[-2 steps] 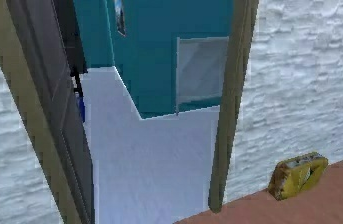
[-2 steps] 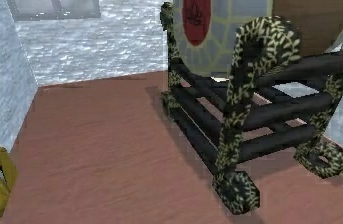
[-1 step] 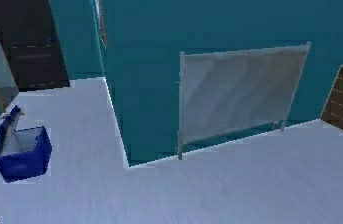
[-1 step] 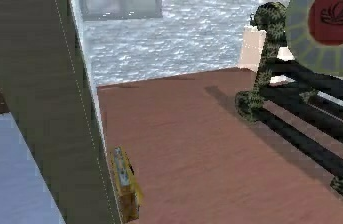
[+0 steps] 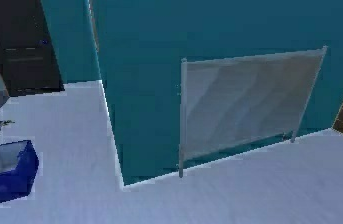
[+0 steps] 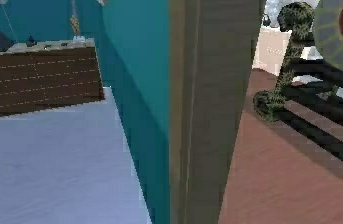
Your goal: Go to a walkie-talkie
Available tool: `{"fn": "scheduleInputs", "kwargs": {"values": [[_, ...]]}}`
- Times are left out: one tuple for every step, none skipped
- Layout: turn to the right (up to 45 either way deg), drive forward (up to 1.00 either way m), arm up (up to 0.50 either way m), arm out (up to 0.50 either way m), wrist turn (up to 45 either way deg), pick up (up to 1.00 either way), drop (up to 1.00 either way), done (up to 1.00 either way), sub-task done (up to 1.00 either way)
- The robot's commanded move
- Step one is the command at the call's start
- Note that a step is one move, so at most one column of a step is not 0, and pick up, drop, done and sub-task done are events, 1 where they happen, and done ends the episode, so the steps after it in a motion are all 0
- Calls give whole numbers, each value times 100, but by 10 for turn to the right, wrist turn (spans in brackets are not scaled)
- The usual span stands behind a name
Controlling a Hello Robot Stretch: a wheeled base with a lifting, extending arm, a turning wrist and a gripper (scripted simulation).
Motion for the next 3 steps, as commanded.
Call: {"fn": "scheduleInputs", "kwargs": {"values": [[450,0,0,0,0,0,0,0,0],[150,0,0,0,0,0,0,0,0],[0,100,0,0,0,0,0,0,0]]}}
